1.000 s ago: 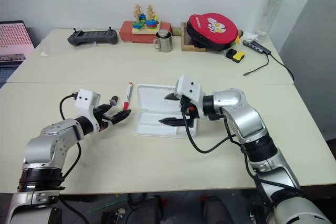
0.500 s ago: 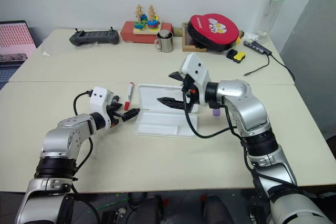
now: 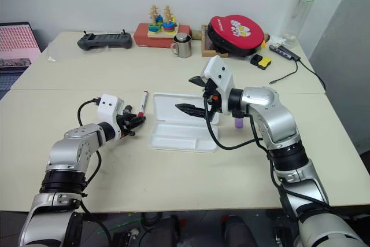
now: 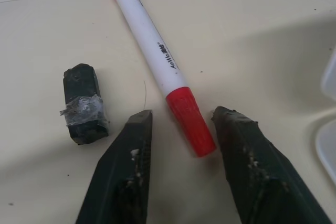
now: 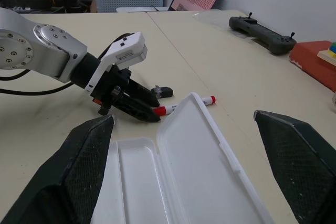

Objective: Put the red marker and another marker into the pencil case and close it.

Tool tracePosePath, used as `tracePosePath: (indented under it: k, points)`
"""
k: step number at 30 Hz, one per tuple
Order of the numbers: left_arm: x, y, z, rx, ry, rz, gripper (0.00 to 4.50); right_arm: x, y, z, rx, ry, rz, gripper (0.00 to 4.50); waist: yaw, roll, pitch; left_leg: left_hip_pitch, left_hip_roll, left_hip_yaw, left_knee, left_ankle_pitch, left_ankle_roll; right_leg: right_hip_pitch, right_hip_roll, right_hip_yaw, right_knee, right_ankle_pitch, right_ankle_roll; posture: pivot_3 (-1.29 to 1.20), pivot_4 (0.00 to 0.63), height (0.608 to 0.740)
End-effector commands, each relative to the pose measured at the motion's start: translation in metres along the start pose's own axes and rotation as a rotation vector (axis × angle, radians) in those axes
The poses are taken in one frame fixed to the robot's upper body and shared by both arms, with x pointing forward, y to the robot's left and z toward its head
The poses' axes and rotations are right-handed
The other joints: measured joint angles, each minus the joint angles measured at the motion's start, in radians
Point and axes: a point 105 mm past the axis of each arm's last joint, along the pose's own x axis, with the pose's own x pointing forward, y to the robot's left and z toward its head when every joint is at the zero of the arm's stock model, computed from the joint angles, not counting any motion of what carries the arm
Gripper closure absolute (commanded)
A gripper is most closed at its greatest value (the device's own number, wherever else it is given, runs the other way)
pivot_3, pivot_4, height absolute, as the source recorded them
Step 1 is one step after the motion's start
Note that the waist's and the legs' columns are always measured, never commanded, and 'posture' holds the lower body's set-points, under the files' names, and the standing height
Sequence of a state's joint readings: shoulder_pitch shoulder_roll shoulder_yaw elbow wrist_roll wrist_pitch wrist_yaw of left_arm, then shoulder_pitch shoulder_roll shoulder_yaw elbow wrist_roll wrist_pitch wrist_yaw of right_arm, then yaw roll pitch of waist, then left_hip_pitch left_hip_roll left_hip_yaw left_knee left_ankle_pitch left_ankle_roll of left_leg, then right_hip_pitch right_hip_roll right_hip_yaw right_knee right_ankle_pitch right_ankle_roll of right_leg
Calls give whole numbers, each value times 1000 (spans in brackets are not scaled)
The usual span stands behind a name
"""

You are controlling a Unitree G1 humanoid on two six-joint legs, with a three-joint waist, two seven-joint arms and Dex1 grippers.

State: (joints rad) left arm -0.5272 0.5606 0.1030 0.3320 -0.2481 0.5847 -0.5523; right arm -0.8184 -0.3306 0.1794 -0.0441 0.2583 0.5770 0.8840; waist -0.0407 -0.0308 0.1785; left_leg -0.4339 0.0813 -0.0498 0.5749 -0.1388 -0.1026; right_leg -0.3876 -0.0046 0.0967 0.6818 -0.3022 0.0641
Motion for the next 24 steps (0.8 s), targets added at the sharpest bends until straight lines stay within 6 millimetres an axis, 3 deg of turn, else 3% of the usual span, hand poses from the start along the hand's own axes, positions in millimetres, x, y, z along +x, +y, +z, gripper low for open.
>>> tracePosePath:
  k: [1, 5, 10, 14, 15, 17, 24]
  points:
    - [4, -2, -9, -25, 26, -1, 3544, -3, -4, 20, -42, -58, -7, 0, 2, 0, 0, 0, 0, 0, 0, 0, 0, 0, 0, 0, 0, 0, 0, 0, 150, 740]
    - [3, 0, -9, -37, 18, 12, 4226, -5, -5, 20, -44, -61, -11, 0, 3, 0, 0, 0, 0, 0, 0, 0, 0, 0, 0, 0, 0, 0, 0, 0, 150, 740]
    - [1, 3, -3, -53, -20, 28, 4238, -8, -6, 19, -47, -62, -14, 0, 3, 0, 0, 0, 0, 0, 0, 0, 0, 0, 0, 0, 0, 0, 0, 0, 150, 740]
    - [-21, 12, 84, -48, -445, 53, 4239, -18, -14, 26, -60, -84, -43, 0, 8, 0, 0, 0, 0, 0, 0, 0, 0, 0, 0, 0, 0, 0, 0, 0, 150, 740]
    - [-32, 5, 102, -14, -530, 4, 4239, -23, -16, 29, -66, -90, -53, 0, 8, -1, 0, -1, 0, 0, 0, 0, 0, -1, 0, 0, 0, 0, 0, 0, 150, 740]
    - [-46, -12, 119, 80, -601, -96, 4239, -31, -17, 34, -75, -102, -56, 0, 8, -2, 1, -2, 0, 0, 0, 0, 0, -1, 0, 0, -1, 0, -1, 0, 150, 740]
    - [-72, -75, 124, 384, -559, -570, 4239, -54, -10, 46, -68, -144, -51, 0, 7, -1, 1, -1, 0, 1, -2, 0, 0, -1, 0, 0, -1, 0, -2, 0, 150, 740]
